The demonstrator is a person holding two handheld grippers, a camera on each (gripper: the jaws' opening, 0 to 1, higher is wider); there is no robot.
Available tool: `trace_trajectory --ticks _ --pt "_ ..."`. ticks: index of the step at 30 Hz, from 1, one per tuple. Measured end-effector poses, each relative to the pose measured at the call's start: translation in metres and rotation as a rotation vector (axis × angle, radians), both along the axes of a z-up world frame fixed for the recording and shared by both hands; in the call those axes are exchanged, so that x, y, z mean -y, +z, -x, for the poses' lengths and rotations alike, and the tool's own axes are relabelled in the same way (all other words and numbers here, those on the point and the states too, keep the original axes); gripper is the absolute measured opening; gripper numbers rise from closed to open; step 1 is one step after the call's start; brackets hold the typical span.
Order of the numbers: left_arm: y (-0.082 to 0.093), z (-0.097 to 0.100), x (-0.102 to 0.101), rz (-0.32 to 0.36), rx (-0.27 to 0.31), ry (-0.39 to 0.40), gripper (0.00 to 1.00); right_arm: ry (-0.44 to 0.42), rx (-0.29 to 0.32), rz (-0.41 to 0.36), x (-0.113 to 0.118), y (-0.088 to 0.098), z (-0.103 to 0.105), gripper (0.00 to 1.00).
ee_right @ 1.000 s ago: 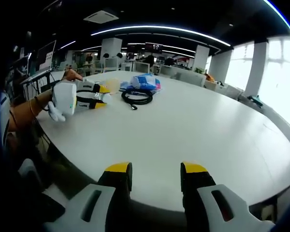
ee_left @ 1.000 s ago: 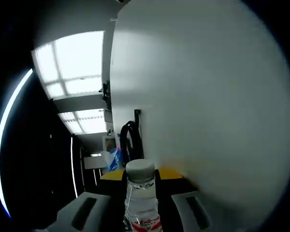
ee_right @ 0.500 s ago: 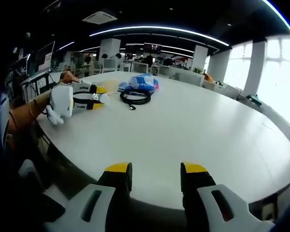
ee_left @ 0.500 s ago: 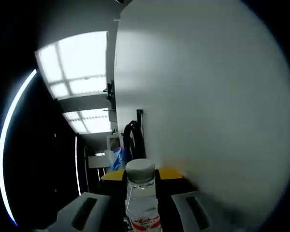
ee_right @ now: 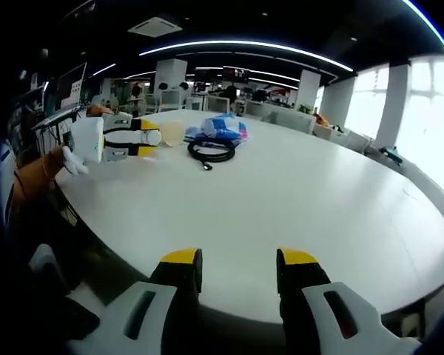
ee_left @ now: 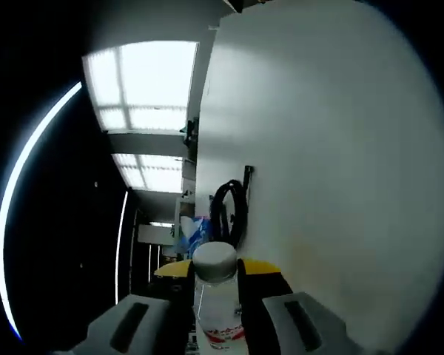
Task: Arrange the tabletop items into an orderly group along one side of the table until the central work area is clear of visible clutter.
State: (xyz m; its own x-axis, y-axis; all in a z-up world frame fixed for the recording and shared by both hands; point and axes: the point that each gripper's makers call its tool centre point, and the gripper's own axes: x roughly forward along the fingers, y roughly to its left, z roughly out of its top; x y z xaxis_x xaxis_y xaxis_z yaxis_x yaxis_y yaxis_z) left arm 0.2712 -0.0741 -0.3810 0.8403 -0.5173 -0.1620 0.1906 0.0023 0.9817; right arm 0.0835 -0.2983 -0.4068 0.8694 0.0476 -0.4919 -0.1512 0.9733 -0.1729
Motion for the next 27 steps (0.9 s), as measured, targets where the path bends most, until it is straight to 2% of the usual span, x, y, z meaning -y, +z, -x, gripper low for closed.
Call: trace_trajectory --ticks 6,9,15,21,23,27 --pt "0.024 0.002 -0.006 0.118 -0.017 0.005 0.21 0.004 0.001 0.004 -0.003 0.002 -0.002 0.38" --pt "0.036 0.000 -0.011 0.205 -0.047 0.013 0.21 0.010 0.004 0.007 -0.005 0.004 -0.004 0.38" --pt "0.054 -0.005 -0.025 0.324 -0.094 0.051 0.21 0.030 0.015 0.011 -0.011 0.008 -0.006 0.39" --pt "0.072 -0.016 -0.045 0.483 -0.180 0.108 0.22 0.026 0.010 0.020 -0.010 0.008 -0.006 0.39" --pt "0.080 -0.024 -0.055 0.554 -0.223 0.138 0.22 0.026 0.012 0.019 -0.011 0.009 -0.006 0.39" --pt "0.089 -0.038 -0.070 0.636 -0.306 0.176 0.22 0.027 0.014 0.017 -0.012 0.009 -0.006 0.39"
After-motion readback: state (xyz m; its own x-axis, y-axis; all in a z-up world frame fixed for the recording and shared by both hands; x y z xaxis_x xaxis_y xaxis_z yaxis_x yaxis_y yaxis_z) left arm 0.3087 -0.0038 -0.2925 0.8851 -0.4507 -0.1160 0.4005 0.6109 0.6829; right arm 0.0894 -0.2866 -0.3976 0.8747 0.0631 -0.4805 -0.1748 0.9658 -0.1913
